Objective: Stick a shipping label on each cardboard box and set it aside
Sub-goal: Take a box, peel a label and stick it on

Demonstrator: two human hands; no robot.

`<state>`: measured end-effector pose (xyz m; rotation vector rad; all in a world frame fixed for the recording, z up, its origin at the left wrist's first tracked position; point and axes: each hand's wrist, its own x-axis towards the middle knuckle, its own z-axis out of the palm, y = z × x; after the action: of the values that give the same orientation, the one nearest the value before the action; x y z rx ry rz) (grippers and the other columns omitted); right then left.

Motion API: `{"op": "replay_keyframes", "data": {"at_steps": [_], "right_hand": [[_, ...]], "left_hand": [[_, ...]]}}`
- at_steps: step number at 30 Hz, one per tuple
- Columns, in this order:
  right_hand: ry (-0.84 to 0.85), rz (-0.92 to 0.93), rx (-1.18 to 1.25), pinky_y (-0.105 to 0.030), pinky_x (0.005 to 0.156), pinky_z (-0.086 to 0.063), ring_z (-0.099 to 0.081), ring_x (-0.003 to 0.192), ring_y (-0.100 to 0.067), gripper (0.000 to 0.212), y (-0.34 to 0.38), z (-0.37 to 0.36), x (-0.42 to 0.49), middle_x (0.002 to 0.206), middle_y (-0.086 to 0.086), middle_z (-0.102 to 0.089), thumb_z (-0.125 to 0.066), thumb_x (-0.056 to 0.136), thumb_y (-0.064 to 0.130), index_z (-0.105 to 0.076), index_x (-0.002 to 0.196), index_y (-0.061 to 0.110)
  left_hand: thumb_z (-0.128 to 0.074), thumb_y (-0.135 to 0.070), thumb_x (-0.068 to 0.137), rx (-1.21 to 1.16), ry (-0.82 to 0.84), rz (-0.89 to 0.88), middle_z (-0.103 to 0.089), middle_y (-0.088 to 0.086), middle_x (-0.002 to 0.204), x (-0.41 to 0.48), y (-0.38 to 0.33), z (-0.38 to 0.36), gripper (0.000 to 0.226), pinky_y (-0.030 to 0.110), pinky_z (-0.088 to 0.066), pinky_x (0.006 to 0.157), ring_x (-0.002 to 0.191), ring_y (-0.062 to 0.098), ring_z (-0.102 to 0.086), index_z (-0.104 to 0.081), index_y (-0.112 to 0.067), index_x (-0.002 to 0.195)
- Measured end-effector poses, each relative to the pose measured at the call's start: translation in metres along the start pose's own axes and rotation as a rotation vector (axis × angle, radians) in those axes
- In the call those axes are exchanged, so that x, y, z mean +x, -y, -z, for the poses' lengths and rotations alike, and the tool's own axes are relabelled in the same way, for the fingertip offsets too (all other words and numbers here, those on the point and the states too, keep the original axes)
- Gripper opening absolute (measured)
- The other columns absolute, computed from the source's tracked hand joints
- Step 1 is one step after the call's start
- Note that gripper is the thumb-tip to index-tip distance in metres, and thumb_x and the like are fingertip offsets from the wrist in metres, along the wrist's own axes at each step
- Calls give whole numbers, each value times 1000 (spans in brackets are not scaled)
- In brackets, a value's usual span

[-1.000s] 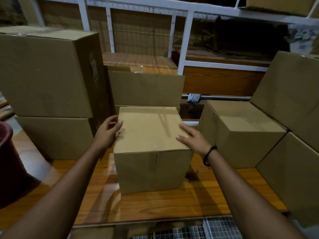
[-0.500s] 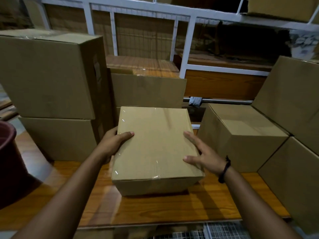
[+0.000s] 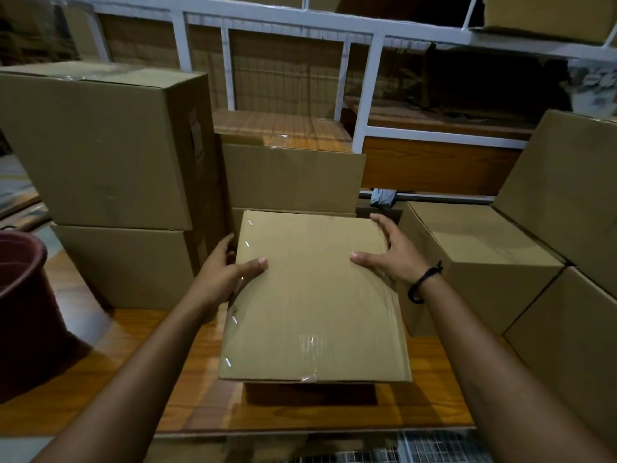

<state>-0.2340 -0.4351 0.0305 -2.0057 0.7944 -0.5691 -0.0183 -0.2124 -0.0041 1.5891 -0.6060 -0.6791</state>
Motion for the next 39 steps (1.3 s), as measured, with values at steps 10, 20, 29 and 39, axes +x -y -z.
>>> {"op": "replay_keyframes", "data": {"at_steps": [10,20,29,39], "right_hand": [[-106,127,-54,-36,93,-46,-45,112,-15,94,6,0,-6,121,9,-42,-89,62,27,-31,136,32],[-267,163,-74,-35,91,-47,-44,113,-13,91,-31,-29,-35,124,6,-41,-91,58,21,-28,122,39],[-337,173,-119,-34,95,-47,-45,124,-21,90,-89,-70,-67,141,-8,-40,-89,60,23,-25,120,41],[-414,415,-278,-19,99,-36,-39,127,-26,90,-103,-85,-74,149,-22,-33,-91,57,19,-33,126,28]], "left_hand": [[-86,-29,69,272,-122,-297,-49,-4,141,24,-51,-11,89,43,-48,100,124,20,-49,-40,-35,145],[-87,-19,67,263,-236,-365,-49,-9,127,-8,1,-25,77,46,-55,88,115,13,-47,-46,-35,131],[-85,-21,70,363,-231,-324,-46,-9,121,-30,53,-27,72,46,-59,83,113,23,-56,-42,-38,125],[-45,-78,77,1180,-120,-767,-43,2,150,-18,48,-18,75,55,-19,116,144,25,-31,-54,-29,132]]}}
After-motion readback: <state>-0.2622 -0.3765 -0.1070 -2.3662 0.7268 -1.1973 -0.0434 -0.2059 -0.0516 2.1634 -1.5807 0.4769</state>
